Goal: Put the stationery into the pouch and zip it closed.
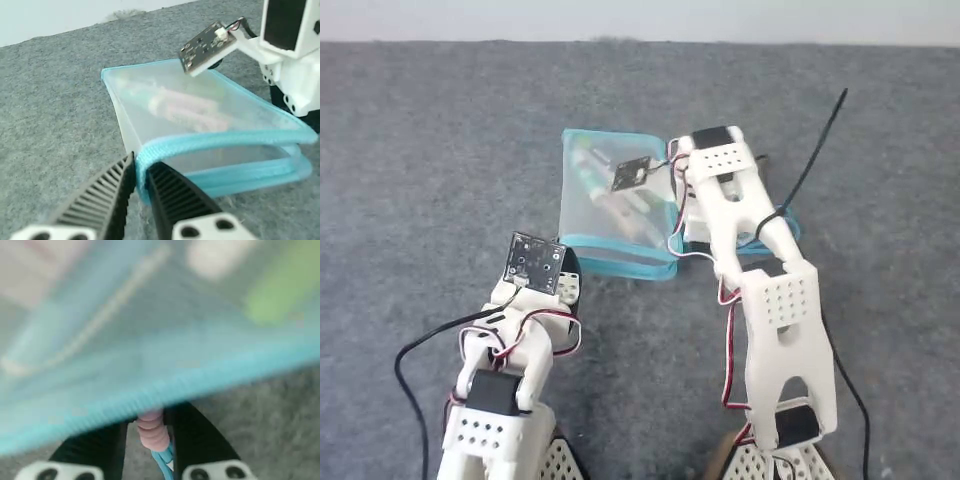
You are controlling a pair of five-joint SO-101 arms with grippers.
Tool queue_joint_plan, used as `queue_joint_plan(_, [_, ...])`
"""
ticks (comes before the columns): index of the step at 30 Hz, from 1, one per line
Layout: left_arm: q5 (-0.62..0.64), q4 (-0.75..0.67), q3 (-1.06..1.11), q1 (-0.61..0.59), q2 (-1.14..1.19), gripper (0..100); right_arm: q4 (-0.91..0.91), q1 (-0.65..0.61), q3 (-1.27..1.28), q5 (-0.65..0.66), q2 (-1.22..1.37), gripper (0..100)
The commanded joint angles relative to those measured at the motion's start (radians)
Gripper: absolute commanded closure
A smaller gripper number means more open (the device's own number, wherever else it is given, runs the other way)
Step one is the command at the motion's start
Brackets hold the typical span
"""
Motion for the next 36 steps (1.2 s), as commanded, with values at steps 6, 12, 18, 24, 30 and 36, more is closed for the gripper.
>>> queue_joint_plan(6, [0.002,-0.017,-0.019,-0.012,-0.018,99,0.165,0.059,-0.077,-0.273,-0.26,99.1])
queue_joint_plan(12, [0.003,-0.017,-0.021,-0.012,-0.018,99,0.165,0.012,0.005,-0.433,-0.453,99.1])
queue_joint_plan(18, [0.005,-0.014,-0.041,-0.015,-0.014,99,0.157,-0.117,0.209,-0.563,-0.725,99.1])
queue_joint_plan(24, [0.038,-0.012,-0.068,-0.095,-0.011,99,0.068,-0.283,0.555,-0.575,-1.053,99.1])
queue_joint_plan(30, [0.038,0.009,-0.071,-0.098,-0.009,99,0.03,-0.404,0.804,-0.58,-1.342,99.1])
queue_joint_plan(36, [0.025,0.009,-0.071,-0.098,-0.009,99,0.039,-0.421,0.864,-0.58,-1.449,99.1])
